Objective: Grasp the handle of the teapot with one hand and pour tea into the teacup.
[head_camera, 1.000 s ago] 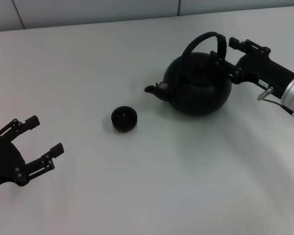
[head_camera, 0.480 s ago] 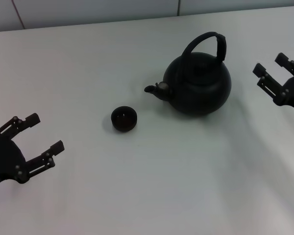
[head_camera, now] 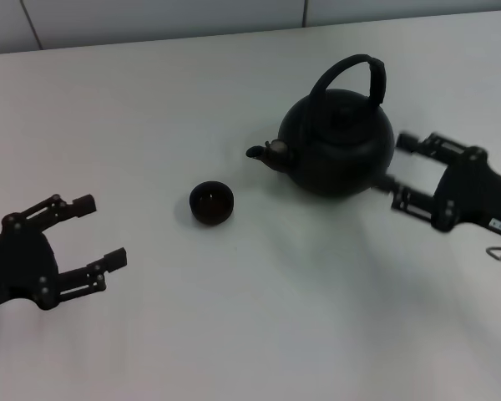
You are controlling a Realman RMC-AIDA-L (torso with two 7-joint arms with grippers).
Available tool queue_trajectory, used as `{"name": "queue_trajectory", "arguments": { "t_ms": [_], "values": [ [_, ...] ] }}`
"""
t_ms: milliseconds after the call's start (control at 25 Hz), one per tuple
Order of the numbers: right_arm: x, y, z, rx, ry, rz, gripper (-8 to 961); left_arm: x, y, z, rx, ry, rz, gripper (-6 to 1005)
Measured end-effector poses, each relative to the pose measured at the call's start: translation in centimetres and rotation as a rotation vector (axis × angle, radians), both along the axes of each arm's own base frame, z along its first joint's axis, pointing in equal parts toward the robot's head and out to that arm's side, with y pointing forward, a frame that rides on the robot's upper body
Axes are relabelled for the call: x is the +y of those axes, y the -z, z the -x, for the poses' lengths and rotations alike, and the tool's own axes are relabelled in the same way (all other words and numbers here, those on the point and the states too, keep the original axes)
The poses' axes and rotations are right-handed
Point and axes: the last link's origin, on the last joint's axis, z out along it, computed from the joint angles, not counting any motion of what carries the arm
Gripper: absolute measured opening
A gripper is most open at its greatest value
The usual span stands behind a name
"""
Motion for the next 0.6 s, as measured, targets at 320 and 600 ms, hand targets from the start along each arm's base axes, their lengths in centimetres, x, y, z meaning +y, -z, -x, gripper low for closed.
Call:
{"name": "queue_trajectory", "arguments": {
  "t_ms": [320, 600],
  "values": [
    [0.6, -1.0, 0.5, -0.205, -0.04, 0.281, 673, 2.7, -2.0, -1.0, 0.154, 0.003, 0.181, 847],
    [0.7, -1.0, 0.3, -0.255, -0.036, 0.319, 673, 3.1, -2.6, -0.9, 0.197, -0.016, 0.211, 847]
  ]
}}
